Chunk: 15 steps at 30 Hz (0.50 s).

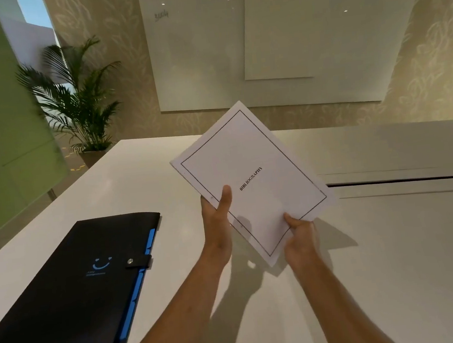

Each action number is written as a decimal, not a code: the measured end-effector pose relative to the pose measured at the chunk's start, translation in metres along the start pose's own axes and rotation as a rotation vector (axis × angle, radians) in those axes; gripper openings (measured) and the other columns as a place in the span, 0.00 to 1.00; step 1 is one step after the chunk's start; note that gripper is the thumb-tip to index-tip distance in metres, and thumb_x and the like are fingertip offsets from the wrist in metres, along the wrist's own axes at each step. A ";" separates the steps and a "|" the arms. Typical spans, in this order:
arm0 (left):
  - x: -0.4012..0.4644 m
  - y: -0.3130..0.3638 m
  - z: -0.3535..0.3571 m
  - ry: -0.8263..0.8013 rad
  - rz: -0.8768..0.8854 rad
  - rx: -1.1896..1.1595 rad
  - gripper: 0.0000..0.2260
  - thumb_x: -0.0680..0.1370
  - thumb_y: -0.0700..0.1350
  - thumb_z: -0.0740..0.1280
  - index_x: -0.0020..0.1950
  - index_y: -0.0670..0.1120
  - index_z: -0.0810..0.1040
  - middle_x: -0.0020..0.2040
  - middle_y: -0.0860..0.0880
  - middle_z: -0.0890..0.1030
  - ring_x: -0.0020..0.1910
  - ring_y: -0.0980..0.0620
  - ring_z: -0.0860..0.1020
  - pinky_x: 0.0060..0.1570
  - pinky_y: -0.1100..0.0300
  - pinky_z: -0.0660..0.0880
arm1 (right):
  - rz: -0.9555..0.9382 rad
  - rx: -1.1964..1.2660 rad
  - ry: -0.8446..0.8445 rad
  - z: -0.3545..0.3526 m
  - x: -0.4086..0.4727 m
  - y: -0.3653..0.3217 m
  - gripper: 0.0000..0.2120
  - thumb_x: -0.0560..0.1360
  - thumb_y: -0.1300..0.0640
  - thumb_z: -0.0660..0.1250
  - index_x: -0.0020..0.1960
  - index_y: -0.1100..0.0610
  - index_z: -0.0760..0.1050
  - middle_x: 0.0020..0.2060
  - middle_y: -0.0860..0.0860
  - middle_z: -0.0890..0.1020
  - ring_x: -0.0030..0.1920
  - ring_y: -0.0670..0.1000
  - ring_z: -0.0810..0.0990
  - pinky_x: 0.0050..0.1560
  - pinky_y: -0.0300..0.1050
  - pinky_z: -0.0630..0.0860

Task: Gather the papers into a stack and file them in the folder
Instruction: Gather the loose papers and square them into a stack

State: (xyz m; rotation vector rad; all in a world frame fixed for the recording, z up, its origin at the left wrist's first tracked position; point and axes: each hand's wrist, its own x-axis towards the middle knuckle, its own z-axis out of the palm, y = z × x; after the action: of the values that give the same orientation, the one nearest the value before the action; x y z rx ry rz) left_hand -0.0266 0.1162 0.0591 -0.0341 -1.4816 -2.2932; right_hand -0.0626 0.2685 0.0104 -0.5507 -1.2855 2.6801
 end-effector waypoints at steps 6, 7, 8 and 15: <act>0.009 0.007 0.007 0.260 0.055 0.131 0.16 0.80 0.43 0.65 0.65 0.55 0.69 0.60 0.57 0.78 0.61 0.56 0.76 0.64 0.56 0.71 | 0.032 0.027 -0.030 0.007 -0.019 0.023 0.17 0.74 0.66 0.70 0.63 0.58 0.79 0.56 0.52 0.85 0.51 0.49 0.83 0.40 0.37 0.78; 0.011 0.008 0.005 0.246 0.075 0.163 0.17 0.80 0.43 0.65 0.67 0.52 0.68 0.63 0.54 0.77 0.63 0.53 0.76 0.65 0.55 0.71 | 0.033 0.022 -0.055 0.006 -0.021 0.024 0.17 0.75 0.66 0.69 0.63 0.57 0.78 0.55 0.52 0.85 0.51 0.50 0.84 0.41 0.38 0.79; 0.012 0.010 0.004 0.230 0.095 0.197 0.19 0.80 0.43 0.65 0.70 0.49 0.67 0.66 0.51 0.75 0.65 0.51 0.74 0.66 0.53 0.71 | 0.037 0.032 -0.090 0.004 -0.022 0.024 0.18 0.75 0.67 0.69 0.63 0.56 0.78 0.53 0.52 0.86 0.52 0.51 0.84 0.43 0.40 0.80; 0.024 0.035 -0.017 0.045 0.229 0.355 0.09 0.80 0.46 0.65 0.55 0.61 0.72 0.53 0.56 0.81 0.52 0.55 0.81 0.46 0.61 0.81 | -0.139 -0.146 0.008 -0.004 -0.013 -0.012 0.42 0.71 0.69 0.72 0.77 0.50 0.57 0.67 0.50 0.71 0.63 0.50 0.72 0.59 0.47 0.68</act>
State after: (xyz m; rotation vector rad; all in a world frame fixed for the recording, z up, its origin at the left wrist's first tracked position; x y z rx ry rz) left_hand -0.0327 0.0812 0.0875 -0.0480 -1.7412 -1.8181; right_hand -0.0496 0.2752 0.0208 -0.4678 -1.4684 2.4840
